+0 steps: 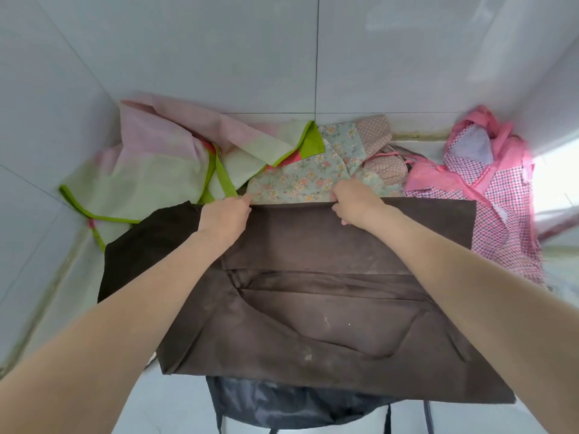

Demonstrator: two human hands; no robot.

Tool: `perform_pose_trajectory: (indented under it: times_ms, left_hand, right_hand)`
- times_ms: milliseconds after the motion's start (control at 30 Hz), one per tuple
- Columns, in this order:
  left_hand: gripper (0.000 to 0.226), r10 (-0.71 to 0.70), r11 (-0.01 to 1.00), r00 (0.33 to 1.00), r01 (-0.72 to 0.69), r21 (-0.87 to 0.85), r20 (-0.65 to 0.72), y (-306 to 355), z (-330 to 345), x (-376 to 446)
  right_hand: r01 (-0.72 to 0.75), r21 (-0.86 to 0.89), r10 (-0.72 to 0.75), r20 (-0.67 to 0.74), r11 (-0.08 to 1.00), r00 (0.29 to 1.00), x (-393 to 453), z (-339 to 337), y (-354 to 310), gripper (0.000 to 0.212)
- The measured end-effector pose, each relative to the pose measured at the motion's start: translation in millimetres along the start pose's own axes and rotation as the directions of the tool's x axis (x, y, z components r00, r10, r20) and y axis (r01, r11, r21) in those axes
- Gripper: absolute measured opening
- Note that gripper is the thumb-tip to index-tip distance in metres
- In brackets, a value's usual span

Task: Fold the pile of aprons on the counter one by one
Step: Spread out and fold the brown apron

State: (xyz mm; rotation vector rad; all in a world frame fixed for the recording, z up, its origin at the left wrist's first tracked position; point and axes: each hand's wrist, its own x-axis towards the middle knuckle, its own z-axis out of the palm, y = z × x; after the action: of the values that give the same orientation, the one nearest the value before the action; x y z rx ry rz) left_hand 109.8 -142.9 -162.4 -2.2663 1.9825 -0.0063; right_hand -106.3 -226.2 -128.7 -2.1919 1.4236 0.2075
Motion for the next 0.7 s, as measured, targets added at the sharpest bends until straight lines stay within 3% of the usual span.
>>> perform_pose_trajectory:
  times_ms: [67,233,333,400,467,567,700]
  left_hand:
    - [0.022,-0.08,0.992,0.996,0.077,0.103,0.026,-17,1,-5]
    - [0.026,-0.28,0.96,0.953,0.275,0.054,0.118,-58,-2,-11]
    - [0.034,-0.198,0.98,0.965,0.199,0.012,0.173,-46,-15,-11]
    - [0.043,-0.066,0.997,0.979,0.072,-0.023,0.195,-26,-19,-8]
    - [0.041,0.018,1.0,0.98,-0.017,-0.006,0.2,-3,-20,-6]
    - [0.032,0.001,0.998,0.991,-0.01,0.068,0.133,12,-18,-5]
    - [0.023,-0.008,0.992,0.997,-0.002,0.125,0.081,0,-21,-15]
  right_hand:
    - [-0.02,-0.032,0.018,-0.046,0.999,0.999,3,0,1,0.024]
    - [-0.049,0.024,0.049,0.005,0.999,0.999,4,-5,5,0.019]
    - [-0.068,0.04,0.064,0.085,0.997,0.994,1,-10,2,0.012]
    - [-0.129,0.013,0.126,0.149,0.992,0.981,-2,-17,3,0.027]
    - [-0.152,-0.14,0.176,0.177,0.978,0.968,-11,-24,2,0.034]
    - [-0.127,-0.416,0.164,0.054,0.9,0.985,-21,-25,4,0.036]
    - [-0.164,-0.511,0.144,-0.079,0.844,0.986,-37,-23,4,0.042]
